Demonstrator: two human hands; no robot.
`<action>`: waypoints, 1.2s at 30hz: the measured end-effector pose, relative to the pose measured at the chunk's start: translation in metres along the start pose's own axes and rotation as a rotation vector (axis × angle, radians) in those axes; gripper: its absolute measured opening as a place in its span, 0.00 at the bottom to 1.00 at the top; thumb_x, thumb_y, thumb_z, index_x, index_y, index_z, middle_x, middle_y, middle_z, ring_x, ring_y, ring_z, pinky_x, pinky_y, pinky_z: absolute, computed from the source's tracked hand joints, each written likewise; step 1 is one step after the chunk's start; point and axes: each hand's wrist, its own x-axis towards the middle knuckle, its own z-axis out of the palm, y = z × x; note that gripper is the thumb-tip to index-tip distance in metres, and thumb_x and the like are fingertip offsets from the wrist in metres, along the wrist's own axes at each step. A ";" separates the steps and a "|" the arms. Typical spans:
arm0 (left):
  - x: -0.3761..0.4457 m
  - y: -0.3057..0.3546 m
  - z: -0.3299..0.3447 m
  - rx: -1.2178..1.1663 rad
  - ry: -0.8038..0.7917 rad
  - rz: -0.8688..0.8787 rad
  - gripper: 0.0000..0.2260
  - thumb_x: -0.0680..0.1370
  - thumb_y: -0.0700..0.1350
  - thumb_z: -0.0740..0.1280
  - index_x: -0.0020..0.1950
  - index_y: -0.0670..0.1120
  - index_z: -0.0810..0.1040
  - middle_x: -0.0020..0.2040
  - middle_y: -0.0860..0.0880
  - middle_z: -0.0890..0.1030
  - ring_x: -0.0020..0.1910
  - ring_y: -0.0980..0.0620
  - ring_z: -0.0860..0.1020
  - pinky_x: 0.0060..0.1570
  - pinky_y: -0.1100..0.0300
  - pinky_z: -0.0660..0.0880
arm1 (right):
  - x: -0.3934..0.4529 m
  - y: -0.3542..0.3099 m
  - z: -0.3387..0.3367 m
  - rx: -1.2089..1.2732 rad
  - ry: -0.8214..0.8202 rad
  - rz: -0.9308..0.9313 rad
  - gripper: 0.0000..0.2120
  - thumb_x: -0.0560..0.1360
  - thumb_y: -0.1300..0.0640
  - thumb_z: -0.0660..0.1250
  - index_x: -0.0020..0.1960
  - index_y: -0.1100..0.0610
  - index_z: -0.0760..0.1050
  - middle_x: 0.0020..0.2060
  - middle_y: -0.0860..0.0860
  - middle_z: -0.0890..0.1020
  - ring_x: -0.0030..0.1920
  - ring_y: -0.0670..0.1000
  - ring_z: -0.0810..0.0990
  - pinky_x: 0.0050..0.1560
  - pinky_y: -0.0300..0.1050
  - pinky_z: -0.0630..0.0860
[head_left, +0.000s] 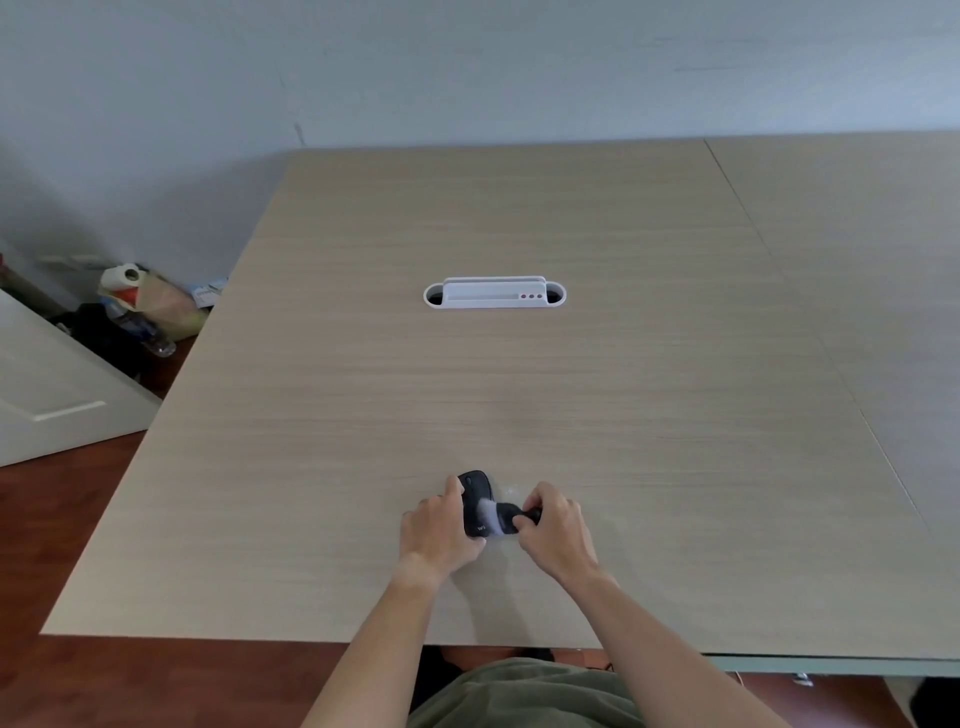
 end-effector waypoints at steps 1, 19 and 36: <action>0.001 0.000 -0.001 0.002 -0.005 -0.005 0.29 0.66 0.57 0.71 0.61 0.48 0.65 0.49 0.50 0.82 0.51 0.45 0.80 0.44 0.54 0.75 | 0.001 0.000 -0.001 -0.026 0.036 0.014 0.06 0.71 0.60 0.67 0.42 0.55 0.70 0.35 0.51 0.78 0.35 0.54 0.75 0.29 0.43 0.64; 0.005 0.000 -0.007 0.085 0.015 -0.008 0.31 0.63 0.58 0.75 0.59 0.47 0.67 0.52 0.51 0.79 0.53 0.48 0.78 0.45 0.55 0.73 | 0.003 -0.012 -0.006 0.066 0.072 -0.060 0.06 0.71 0.62 0.68 0.41 0.57 0.70 0.31 0.49 0.74 0.32 0.51 0.71 0.31 0.45 0.66; 0.028 0.008 -0.009 0.151 -0.023 0.174 0.25 0.76 0.42 0.68 0.70 0.56 0.65 0.65 0.52 0.72 0.62 0.46 0.72 0.57 0.51 0.70 | 0.005 -0.004 -0.011 0.055 -0.022 -0.044 0.05 0.69 0.60 0.69 0.40 0.57 0.72 0.32 0.50 0.77 0.32 0.50 0.72 0.30 0.43 0.67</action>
